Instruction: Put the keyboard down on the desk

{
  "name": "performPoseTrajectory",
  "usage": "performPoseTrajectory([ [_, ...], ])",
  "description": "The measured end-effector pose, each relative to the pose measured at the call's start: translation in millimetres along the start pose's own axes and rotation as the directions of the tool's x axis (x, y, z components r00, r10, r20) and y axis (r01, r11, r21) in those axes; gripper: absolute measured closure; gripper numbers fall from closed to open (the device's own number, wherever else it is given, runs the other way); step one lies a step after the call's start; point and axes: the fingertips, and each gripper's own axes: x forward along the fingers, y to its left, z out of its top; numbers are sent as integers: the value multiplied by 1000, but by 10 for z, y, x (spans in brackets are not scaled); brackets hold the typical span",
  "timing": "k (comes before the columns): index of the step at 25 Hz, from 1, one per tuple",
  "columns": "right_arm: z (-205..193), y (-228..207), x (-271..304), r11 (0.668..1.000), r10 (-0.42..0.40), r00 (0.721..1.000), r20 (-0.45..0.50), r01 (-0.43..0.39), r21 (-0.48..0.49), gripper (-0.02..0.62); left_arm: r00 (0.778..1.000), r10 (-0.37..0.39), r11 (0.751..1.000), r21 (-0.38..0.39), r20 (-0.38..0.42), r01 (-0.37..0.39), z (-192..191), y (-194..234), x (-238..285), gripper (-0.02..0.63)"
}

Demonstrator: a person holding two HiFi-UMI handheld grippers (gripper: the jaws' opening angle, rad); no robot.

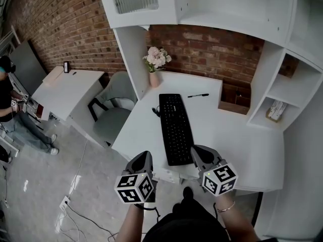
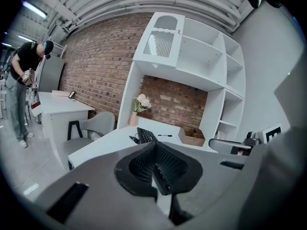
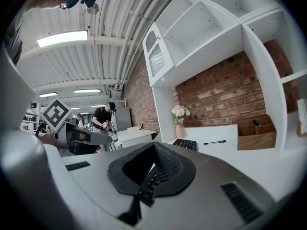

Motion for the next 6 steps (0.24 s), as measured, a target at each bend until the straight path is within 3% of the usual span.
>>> performPoseTrajectory([
  [6,-32,76,-82,1000,-8,1000,9,8,4,591,1000,-4,1000,26,10,4,14,-26,-88,597],
])
